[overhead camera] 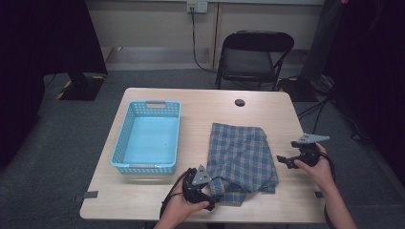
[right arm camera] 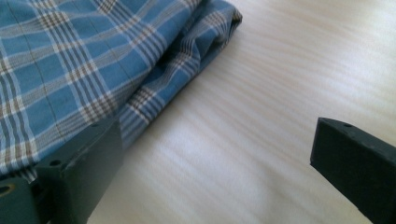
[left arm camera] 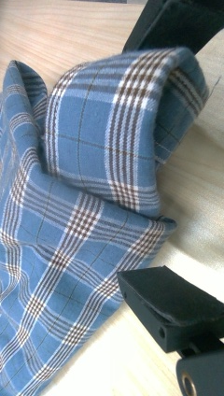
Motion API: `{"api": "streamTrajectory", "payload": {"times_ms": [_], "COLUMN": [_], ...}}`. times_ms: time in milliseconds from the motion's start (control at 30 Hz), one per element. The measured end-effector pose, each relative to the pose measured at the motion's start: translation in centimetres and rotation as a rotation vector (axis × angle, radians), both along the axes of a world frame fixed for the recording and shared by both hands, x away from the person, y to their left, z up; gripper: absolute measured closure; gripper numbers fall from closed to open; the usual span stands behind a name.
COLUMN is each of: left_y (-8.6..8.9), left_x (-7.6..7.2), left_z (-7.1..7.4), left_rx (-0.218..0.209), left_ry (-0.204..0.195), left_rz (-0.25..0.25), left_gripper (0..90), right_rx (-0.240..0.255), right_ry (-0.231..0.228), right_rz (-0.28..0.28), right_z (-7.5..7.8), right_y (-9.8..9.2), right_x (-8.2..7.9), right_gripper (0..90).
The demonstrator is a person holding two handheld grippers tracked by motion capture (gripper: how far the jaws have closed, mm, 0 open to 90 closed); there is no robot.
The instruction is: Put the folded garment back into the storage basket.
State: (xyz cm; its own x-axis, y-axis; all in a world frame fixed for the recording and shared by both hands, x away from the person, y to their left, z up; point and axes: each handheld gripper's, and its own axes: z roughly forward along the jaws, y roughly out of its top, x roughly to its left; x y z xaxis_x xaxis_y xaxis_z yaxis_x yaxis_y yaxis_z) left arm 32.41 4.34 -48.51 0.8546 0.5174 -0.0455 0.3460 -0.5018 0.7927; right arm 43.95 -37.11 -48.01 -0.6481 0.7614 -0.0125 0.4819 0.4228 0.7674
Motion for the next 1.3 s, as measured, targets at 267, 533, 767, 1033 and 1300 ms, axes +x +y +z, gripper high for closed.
{"api": "streamTrajectory", "payload": {"times_ms": [267, 533, 767, 1033, 1300], "left_y": [-0.5, -1.1, -1.2, -1.8, -2.4], "left_x": [0.1, 0.4, 0.7, 1.2, 1.8], "left_z": [0.0, -0.2, -0.6, -0.8, -1.1], "left_rx": [0.019, 0.014, 0.010, 0.010, 0.020], "left_ry": [-0.003, -0.008, -0.011, -0.023, -0.039], "left_rz": [0.020, 0.044, 0.048, 0.043, 0.030], "left_gripper": [4.9, 5.3, 5.5, 5.4, 4.4], "right_rx": [0.011, 0.014, 0.027, 0.044, -0.024], "right_ry": [-0.029, -0.055, -0.055, -0.077, -0.045], "right_rz": [0.015, 0.027, 0.049, 0.037, 0.048], "right_z": [1.0, 1.5, 1.5, 1.3, -0.1], "right_y": [1.1, 2.8, 4.3, 6.2, 7.6], "right_x": [1.2, 2.9, 4.2, 5.6, 6.4], "right_gripper": [1.4, 1.2, 1.1, 2.2, 3.9]}}
